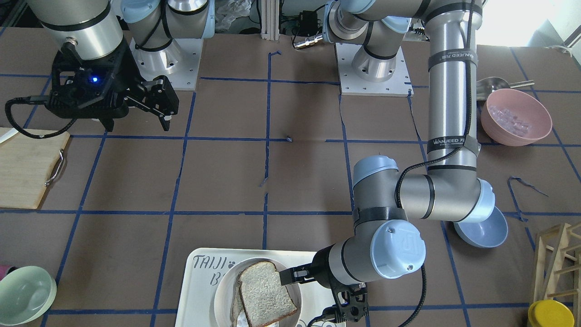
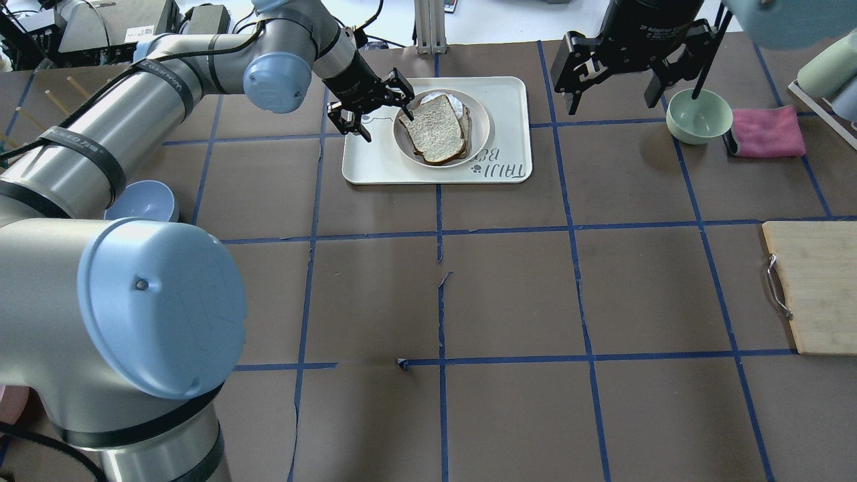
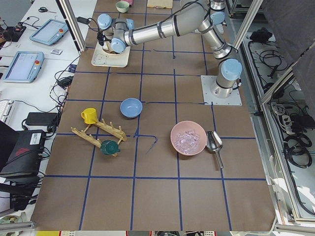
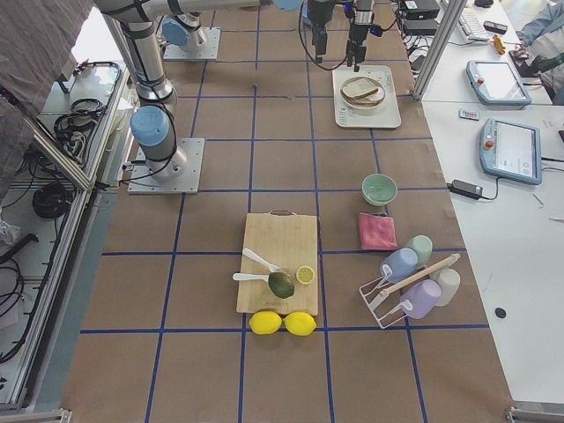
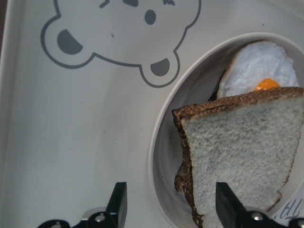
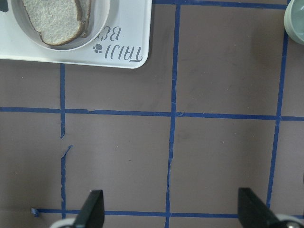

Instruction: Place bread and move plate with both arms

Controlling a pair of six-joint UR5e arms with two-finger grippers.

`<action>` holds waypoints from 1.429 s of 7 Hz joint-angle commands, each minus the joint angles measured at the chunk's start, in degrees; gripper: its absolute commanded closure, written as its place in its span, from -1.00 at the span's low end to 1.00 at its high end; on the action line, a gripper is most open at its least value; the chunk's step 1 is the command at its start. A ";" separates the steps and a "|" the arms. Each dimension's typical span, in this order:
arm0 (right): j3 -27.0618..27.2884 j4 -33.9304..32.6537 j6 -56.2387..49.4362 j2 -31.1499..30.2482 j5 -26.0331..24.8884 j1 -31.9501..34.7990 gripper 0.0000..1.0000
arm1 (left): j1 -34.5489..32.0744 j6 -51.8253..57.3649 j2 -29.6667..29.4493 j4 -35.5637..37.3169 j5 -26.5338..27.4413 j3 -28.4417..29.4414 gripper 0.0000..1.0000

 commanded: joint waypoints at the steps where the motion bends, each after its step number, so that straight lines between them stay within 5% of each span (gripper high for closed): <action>1: 0.00 0.01 0.02 -0.10 0.06 0.01 -1.00 | 0.45 7.62 7.46 -8.39 12.88 -1.16 -1.00; 3: 0.00 0.09 0.02 -0.10 0.14 0.01 -1.00 | 0.89 8.73 14.67 -15.42 18.90 -1.34 -1.00; 6: 0.09 0.18 -0.07 -0.01 0.06 0.01 -1.00 | 1.68 12.34 25.30 -22.48 20.41 -4.22 -1.00; 10: 0.09 0.18 -0.33 -0.01 0.23 0.01 -1.00 | 3.61 13.04 38.49 -21.34 20.24 -18.54 -1.00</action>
